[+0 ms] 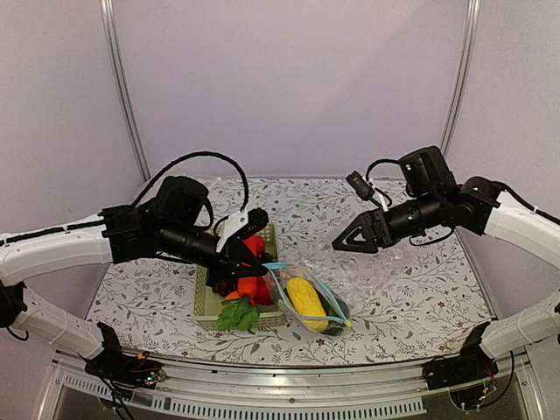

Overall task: Place the food in the zip-top bag and seal the zipper
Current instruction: Pass from the right arm to the left, then pass from the left arm to the right

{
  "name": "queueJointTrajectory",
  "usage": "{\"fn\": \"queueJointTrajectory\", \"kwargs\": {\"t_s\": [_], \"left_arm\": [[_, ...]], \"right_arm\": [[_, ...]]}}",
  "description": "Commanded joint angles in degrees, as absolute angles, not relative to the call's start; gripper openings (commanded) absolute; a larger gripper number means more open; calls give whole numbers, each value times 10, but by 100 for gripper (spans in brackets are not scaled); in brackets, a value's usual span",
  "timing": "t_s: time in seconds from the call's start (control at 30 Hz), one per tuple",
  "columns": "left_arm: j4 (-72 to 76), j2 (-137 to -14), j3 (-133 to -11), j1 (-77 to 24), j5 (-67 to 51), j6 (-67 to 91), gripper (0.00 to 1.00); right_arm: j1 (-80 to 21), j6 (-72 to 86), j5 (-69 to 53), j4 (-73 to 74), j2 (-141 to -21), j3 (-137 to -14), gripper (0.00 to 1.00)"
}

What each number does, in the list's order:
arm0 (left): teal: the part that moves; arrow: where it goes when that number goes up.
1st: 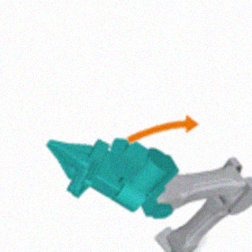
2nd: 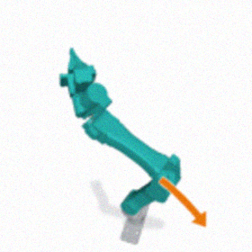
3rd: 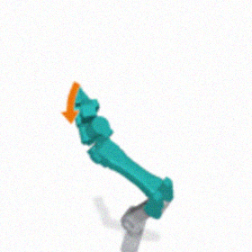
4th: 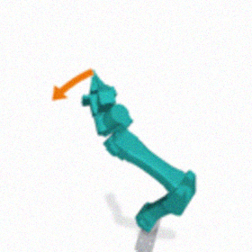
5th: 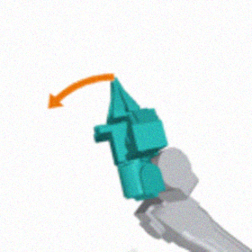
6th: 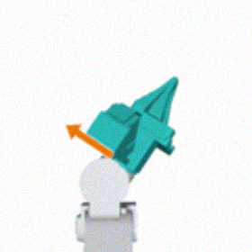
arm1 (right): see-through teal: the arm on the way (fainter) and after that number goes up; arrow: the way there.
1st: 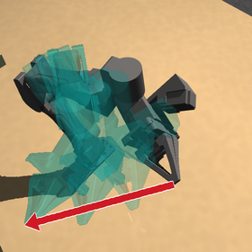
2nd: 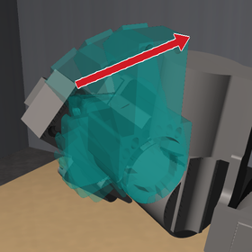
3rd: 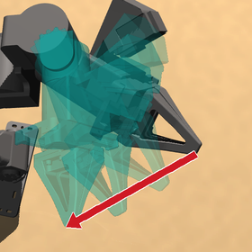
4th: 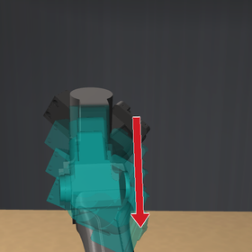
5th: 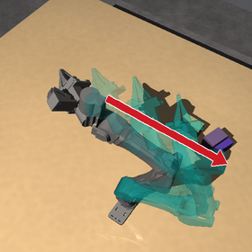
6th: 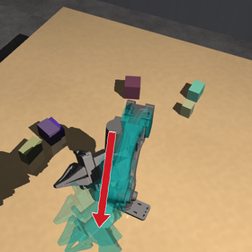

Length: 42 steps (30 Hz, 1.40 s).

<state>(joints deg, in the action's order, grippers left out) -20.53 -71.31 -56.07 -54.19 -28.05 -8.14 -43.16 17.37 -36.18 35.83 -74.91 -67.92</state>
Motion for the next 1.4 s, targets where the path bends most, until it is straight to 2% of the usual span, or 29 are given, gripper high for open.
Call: {"fn": "queueJointTrajectory", "kwargs": {"t_s": [0.0,0.23,0.53,0.73,1.37], "left_arm": [[-200,-737,-580,-494,-295,-5,0],[-177,-759,-591,-454,-331,62,0],[-176,-785,-610,-427,-327,135,0],[-174,-797,-610,-406,-337,171,0],[-165,-765,-622,-362,-361,278,0]], "right_arm": [[-430,198,-242,308,-653,-613,82],[-447,260,-218,186,-499,-462,83],[-650,227,32,114,-460,-377,77],[-743,196,141,39,-513,-336,72],[-833,134,278,-65,-697,-366,65]]}}
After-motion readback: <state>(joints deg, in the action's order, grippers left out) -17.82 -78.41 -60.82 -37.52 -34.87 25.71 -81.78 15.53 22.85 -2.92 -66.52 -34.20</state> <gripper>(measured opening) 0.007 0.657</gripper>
